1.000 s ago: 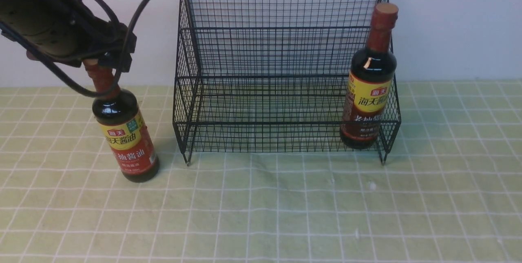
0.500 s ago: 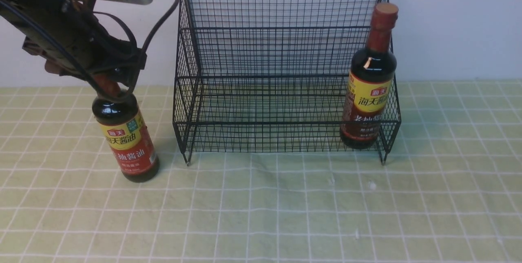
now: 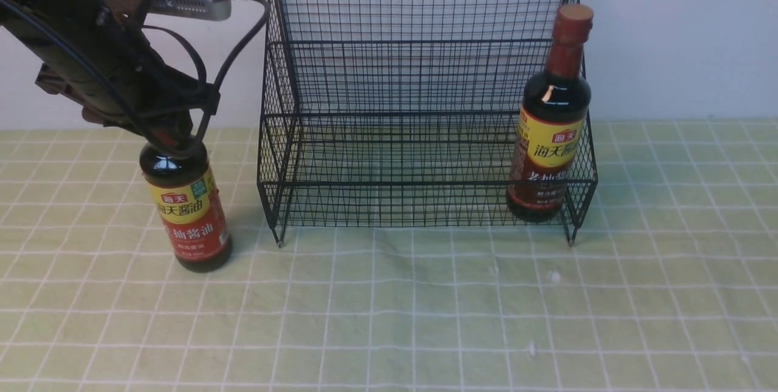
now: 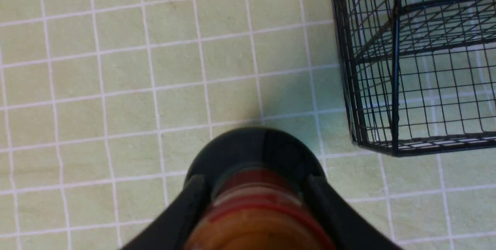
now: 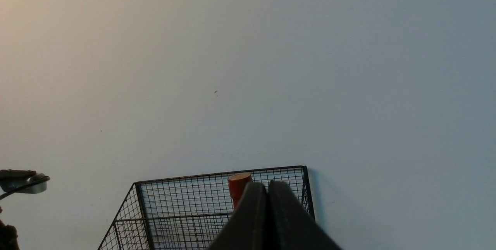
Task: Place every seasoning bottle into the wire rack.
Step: Use the left arm to grab the condiment bottle closest to it, then use the left arm to put the condiment bottle back on the shelf
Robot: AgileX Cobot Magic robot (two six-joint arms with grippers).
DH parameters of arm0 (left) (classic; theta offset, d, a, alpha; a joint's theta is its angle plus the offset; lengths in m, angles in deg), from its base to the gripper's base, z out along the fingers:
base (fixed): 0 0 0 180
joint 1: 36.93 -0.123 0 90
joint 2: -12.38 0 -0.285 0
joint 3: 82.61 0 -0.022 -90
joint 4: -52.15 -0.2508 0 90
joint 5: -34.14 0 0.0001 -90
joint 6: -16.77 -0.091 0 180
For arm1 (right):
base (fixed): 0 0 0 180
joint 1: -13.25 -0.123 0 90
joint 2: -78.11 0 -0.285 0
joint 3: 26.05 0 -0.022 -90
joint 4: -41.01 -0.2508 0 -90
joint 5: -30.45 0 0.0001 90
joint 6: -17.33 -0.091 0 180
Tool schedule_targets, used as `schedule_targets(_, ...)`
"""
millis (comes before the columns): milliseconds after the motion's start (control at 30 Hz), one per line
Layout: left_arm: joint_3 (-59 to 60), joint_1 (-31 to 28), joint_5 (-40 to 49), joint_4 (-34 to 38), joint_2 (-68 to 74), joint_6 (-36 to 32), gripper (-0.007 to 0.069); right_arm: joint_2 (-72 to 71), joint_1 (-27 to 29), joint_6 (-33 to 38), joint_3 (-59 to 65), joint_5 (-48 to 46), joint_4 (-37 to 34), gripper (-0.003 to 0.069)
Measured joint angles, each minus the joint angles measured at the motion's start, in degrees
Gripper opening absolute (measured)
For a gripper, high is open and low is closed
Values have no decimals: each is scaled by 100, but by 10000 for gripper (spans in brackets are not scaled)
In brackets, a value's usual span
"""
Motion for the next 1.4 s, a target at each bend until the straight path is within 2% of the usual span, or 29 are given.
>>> schedule_targets(200, -356, -5, 185, -13, -429, 0, 273, 0, 0, 0, 0, 0, 0, -12)
schedule_targets(633, -1806, -5, 93, 919, -677, 0, 273, 0, 0, 5, 0, 0, 0, -12)
schedule_targets(967, -1852, 34, -1081, 1636, -437, -130, 273, 0, 0, 5, 0, 0, 0, -12)
schedule_targets(1400, -1840, 688, -2717, 1772, 532, -521, 272, 0, 0, 5, 0, 0, 370, -12)
